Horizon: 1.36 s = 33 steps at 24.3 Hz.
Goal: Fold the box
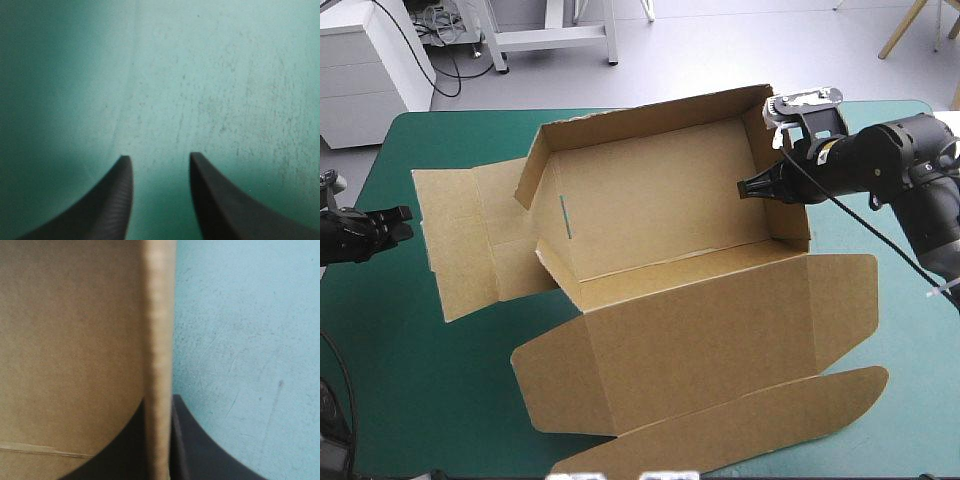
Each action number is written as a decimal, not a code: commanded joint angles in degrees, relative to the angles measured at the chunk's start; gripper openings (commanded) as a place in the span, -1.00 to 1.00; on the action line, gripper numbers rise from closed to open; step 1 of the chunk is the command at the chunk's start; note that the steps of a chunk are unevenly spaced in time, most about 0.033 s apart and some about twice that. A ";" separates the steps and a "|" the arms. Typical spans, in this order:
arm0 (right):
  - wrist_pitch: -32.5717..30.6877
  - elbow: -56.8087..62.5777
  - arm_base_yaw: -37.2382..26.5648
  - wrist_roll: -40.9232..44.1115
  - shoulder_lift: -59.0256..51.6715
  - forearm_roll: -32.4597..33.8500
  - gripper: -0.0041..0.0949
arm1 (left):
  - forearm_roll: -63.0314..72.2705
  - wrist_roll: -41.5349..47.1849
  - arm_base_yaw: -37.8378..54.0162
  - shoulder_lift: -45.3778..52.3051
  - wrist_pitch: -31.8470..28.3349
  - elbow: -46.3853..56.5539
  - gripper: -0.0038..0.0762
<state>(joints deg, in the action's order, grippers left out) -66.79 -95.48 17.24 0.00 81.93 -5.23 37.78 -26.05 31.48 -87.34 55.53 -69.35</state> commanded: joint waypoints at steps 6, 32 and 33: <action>9.08 -1.71 -0.23 -4.93 0.13 -8.16 -0.92 | 12.22 -9.04 -1.09 -0.84 11.92 -1.46 0.76; 19.94 -1.71 -0.33 1.95 4.76 -4.00 -0.96 | 41.85 -34.59 -17.60 12.10 19.06 -1.46 0.63; 19.94 -1.71 -0.33 1.95 4.76 -4.43 -0.96 | 42.16 -34.59 -17.60 12.34 19.06 -1.46 0.63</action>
<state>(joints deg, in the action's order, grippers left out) -51.01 -95.42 17.18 1.05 89.02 -7.69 73.78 -60.34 14.25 -77.78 69.48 -69.35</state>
